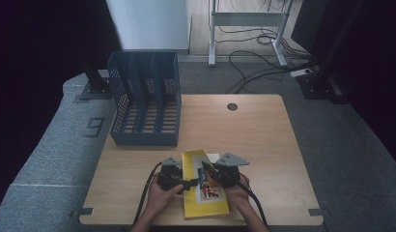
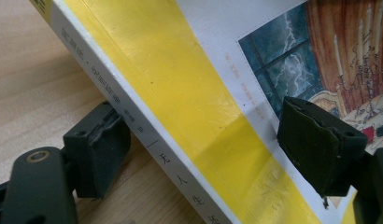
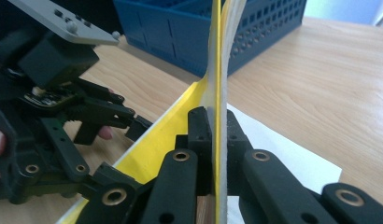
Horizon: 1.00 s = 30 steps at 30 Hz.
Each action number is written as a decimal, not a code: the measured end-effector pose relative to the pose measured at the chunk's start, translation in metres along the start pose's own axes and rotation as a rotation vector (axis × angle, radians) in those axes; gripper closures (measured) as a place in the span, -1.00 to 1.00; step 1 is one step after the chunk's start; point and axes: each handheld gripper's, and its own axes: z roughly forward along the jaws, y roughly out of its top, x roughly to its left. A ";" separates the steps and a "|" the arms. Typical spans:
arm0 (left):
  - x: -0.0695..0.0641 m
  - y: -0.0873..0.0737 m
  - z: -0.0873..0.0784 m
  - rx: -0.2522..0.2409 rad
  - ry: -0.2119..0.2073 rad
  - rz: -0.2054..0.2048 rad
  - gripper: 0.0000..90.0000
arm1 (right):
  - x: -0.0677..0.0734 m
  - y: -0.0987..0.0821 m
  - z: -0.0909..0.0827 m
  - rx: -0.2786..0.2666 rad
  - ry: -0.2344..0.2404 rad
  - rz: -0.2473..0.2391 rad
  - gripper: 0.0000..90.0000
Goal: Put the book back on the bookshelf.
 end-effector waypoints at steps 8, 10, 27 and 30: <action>-0.001 0.000 0.000 0.000 0.019 -0.010 -0.52 | -0.003 -0.007 0.009 0.069 -0.063 -0.020 0.73; -0.002 -0.001 0.001 -0.004 0.033 0.001 -0.48 | -0.004 -0.010 0.012 0.096 -0.079 -0.029 0.71; -0.002 -0.002 0.003 -0.027 0.063 0.019 -0.26 | -0.019 -0.022 0.023 0.202 -0.118 0.038 0.19; -0.002 -0.002 0.003 -0.030 0.062 0.017 -0.24 | -0.021 -0.024 0.026 0.212 -0.168 0.031 -0.13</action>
